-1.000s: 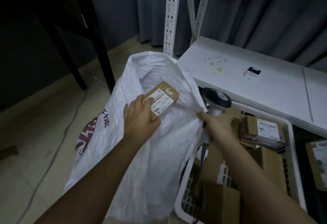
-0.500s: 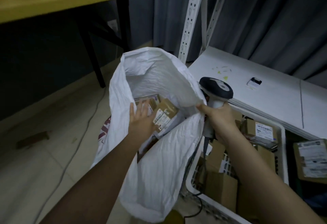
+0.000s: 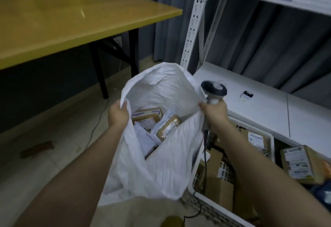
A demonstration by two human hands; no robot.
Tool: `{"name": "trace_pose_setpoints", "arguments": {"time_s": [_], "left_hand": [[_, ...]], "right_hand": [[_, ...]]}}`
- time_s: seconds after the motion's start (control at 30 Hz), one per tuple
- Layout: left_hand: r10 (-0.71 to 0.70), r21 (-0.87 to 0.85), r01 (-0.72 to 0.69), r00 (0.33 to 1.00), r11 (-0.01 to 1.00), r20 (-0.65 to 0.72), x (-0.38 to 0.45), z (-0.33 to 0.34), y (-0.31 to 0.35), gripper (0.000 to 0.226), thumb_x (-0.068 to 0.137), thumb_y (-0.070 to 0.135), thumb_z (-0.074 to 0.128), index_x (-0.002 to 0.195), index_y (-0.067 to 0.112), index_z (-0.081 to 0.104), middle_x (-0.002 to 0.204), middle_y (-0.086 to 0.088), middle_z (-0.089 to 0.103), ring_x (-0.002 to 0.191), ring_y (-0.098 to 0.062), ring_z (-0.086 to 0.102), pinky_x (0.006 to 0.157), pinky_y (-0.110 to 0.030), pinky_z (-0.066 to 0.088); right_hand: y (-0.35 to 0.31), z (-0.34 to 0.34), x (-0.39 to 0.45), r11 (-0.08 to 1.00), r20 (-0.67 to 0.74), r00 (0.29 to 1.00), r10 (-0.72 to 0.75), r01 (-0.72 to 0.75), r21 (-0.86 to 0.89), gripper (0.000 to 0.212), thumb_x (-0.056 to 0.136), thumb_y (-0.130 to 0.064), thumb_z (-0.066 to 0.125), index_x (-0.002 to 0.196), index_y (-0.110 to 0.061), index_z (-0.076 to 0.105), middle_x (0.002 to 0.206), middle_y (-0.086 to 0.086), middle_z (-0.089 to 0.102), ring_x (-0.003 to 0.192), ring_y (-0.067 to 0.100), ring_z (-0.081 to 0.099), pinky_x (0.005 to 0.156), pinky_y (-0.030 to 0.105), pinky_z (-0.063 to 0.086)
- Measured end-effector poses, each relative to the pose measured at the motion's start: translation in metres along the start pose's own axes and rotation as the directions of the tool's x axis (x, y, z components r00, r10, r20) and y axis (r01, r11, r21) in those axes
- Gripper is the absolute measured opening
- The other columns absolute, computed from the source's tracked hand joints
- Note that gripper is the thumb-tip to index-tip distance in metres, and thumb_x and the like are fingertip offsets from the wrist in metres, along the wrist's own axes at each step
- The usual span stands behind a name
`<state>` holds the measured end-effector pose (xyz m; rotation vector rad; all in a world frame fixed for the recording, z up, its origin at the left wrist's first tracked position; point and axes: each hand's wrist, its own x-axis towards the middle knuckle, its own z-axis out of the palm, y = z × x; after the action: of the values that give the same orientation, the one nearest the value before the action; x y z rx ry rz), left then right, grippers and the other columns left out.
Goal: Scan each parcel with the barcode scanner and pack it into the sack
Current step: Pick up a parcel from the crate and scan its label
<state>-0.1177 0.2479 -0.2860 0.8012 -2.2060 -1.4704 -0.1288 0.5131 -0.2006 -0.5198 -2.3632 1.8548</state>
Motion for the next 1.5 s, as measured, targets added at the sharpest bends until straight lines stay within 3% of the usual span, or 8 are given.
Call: {"name": "trace_pose_setpoints", "arguments": {"time_s": [0.1,0.2,0.43,0.73,1.0,1.1,1.3,1.5], "left_hand": [[0.146,-0.214,-0.171,0.981,0.962,-0.132,0.025,-0.040,0.088,0.025,0.100,0.017,0.047,0.102,0.000,0.065,0.094,-0.015,0.062,0.091,-0.024,0.059,0.074,-0.023,0.038],[0.254,-0.132,-0.277,0.953,0.952,-0.165,0.038,-0.074,0.134,0.025,0.100,0.021,0.045,0.097,0.006,0.065,0.091,-0.009,0.060,0.086,-0.019,0.055,0.072,-0.023,0.038],[0.087,0.184,-0.102,0.992,0.978,0.087,0.004,-0.083,0.069,0.032,0.098,0.027,0.050,0.114,0.002,0.062,0.112,-0.022,0.063,0.104,-0.039,0.060,0.089,-0.041,0.048],[0.148,0.006,-0.148,0.988,0.989,-0.036,-0.008,-0.120,0.073,0.025,0.102,0.025,0.039,0.110,0.012,0.058,0.097,-0.007,0.058,0.090,-0.027,0.056,0.077,-0.036,0.045],[0.010,0.132,-0.030,0.989,0.991,0.146,-0.046,-0.113,0.027,0.035,0.099,0.012,0.043,0.132,0.002,0.045,0.130,-0.020,0.053,0.117,-0.036,0.051,0.084,-0.029,0.035],[-0.003,0.151,-0.016,0.992,0.988,0.129,-0.059,-0.110,0.029,0.055,0.097,0.012,0.049,0.148,0.007,0.028,0.147,-0.018,0.040,0.133,-0.036,0.039,0.104,-0.039,0.034],[0.346,0.243,-0.340,0.938,0.909,0.016,-0.120,-0.078,0.066,0.066,0.089,0.009,0.052,0.149,0.014,0.027,0.159,-0.009,0.017,0.149,-0.024,0.005,0.118,-0.045,-0.003],[0.541,-0.007,-0.557,0.805,0.831,0.244,-0.202,0.008,0.103,0.054,0.090,0.009,0.053,0.142,0.016,0.040,0.155,-0.007,0.027,0.143,-0.024,0.024,0.118,-0.035,0.015]], "right_hand": [[-0.080,-0.013,-0.001,0.974,-0.100,0.982,-0.159,0.172,0.149,0.037,0.084,-0.010,0.072,0.113,-0.012,0.051,0.106,0.000,0.058,0.097,0.019,0.058,0.090,0.033,0.049],[-0.123,-0.033,-0.006,0.936,-0.144,0.948,-0.285,0.307,0.174,0.045,0.083,-0.010,0.074,0.123,-0.006,0.054,0.107,0.001,0.060,0.095,0.017,0.058,0.083,0.030,0.048],[-0.050,-0.029,-0.037,0.997,-0.013,0.998,-0.064,0.063,-0.042,0.040,0.076,-0.011,0.079,0.111,-0.006,0.058,0.105,0.013,0.067,0.093,0.030,0.066,0.083,0.044,0.056],[-0.069,-0.055,-0.061,0.972,-0.152,0.972,-0.182,0.201,0.123,0.046,0.082,-0.013,0.075,0.123,-0.007,0.056,0.110,0.004,0.063,0.094,0.022,0.062,0.082,0.035,0.051],[0.014,-0.067,-0.079,0.998,-0.060,0.996,0.059,-0.060,-0.015,0.052,0.074,-0.028,0.083,0.116,-0.008,0.059,0.105,0.012,0.068,0.092,0.031,0.066,0.084,0.047,0.056],[0.026,-0.076,-0.086,0.996,-0.026,0.997,0.068,-0.066,0.056,0.046,0.075,-0.034,0.082,0.108,-0.007,0.064,0.097,0.012,0.071,0.085,0.029,0.069,0.069,0.038,0.056],[0.049,-0.120,-0.105,0.982,-0.047,0.997,0.054,-0.045,0.182,0.028,0.083,-0.035,0.074,0.102,-0.018,0.062,0.097,0.007,0.073,0.089,0.025,0.071,0.080,0.042,0.057],[0.088,-0.197,-0.126,0.976,-0.117,0.989,0.091,-0.066,0.208,0.028,0.092,-0.021,0.066,0.116,-0.015,0.054,0.089,0.008,0.068,0.074,0.020,0.065,0.065,0.033,0.054]]}}
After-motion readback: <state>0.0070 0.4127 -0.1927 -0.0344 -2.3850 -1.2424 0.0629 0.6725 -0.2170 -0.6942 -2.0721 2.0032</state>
